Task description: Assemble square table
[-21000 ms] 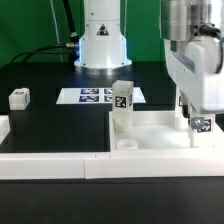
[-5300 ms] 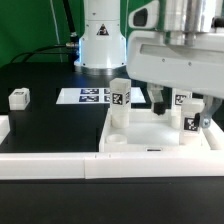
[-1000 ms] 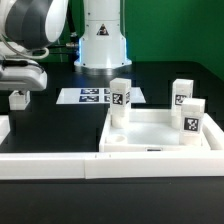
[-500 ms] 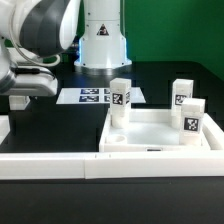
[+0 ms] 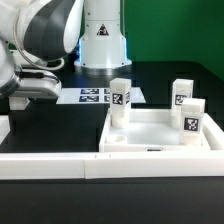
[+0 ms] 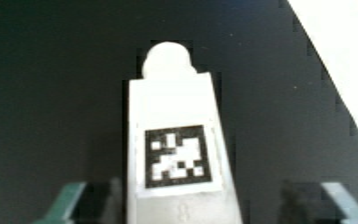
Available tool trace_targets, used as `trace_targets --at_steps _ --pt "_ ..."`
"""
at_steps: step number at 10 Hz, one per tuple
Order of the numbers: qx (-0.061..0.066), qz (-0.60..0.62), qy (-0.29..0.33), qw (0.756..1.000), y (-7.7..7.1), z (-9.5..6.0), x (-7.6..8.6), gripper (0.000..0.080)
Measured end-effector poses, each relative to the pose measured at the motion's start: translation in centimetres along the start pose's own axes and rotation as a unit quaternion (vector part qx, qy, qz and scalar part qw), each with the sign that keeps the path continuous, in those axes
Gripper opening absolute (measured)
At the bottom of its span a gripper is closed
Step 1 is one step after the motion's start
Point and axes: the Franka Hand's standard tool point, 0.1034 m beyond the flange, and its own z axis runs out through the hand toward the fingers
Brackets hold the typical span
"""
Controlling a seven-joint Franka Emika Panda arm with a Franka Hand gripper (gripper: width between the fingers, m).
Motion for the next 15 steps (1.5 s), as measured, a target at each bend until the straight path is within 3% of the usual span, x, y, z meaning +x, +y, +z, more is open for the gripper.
trace_targets --at_steps 1,15 --pt "0.000 0.000 0.000 1.000 0.01 0.00 -0.02 0.0286" --pt "0.000 -0.001 0.002 1.000 -0.07 -0.26 -0.02 0.0290"
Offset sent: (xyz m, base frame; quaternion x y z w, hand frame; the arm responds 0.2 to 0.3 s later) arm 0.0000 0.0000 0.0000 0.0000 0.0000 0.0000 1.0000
